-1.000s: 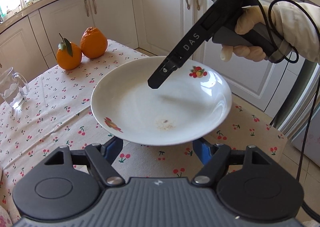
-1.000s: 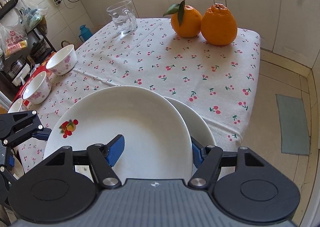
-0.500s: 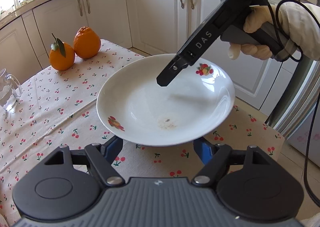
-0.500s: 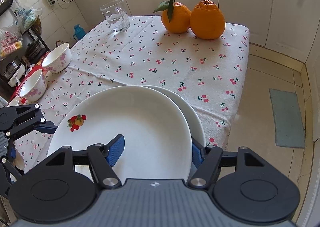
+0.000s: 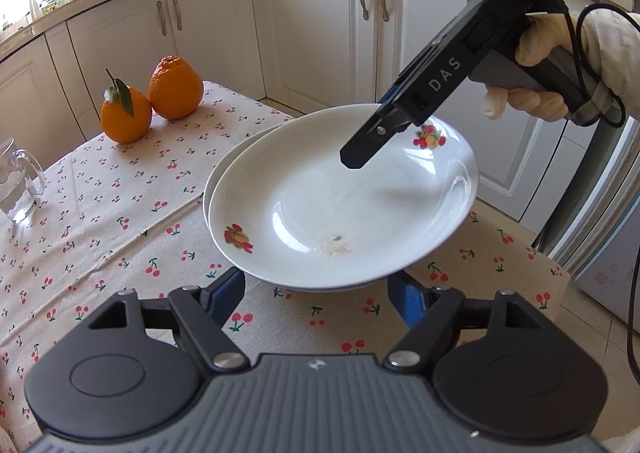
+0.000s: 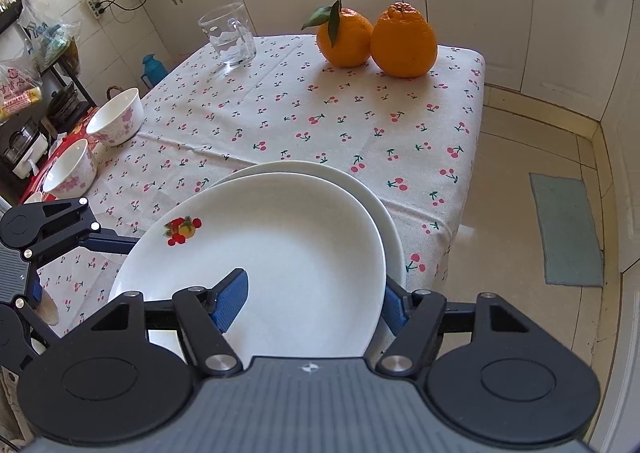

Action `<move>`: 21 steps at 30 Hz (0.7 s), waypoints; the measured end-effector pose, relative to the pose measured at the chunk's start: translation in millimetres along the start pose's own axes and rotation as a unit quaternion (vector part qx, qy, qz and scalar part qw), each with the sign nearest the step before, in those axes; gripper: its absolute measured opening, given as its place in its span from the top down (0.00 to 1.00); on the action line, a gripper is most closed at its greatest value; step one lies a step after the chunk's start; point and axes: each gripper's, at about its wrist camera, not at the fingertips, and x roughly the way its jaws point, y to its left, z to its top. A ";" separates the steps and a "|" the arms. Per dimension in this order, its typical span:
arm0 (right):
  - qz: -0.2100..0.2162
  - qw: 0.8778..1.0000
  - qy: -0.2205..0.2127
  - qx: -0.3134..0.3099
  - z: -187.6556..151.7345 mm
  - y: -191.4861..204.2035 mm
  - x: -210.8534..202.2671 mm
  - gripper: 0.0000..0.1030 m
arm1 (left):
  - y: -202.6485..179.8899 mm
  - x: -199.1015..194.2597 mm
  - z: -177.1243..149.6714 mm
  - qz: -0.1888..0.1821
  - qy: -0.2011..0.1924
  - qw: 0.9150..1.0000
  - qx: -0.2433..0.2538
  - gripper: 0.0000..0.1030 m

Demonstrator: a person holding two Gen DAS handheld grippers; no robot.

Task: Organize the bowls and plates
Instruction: 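Lower the held plate onto the plate stack with the right tool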

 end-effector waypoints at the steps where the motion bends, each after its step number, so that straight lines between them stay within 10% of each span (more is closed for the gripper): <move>1: -0.001 1.000 -0.001 0.001 -0.7 0.3 -1.2 0.28 | -0.1 0.2 0.0 0.000 0.000 1.000 -0.001 0.23; 21: -0.020 1.000 -0.009 0.007 -13.5 9.2 -16.0 0.27 | -2.5 -5.3 -2.1 0.001 -0.003 1.000 -0.003 0.23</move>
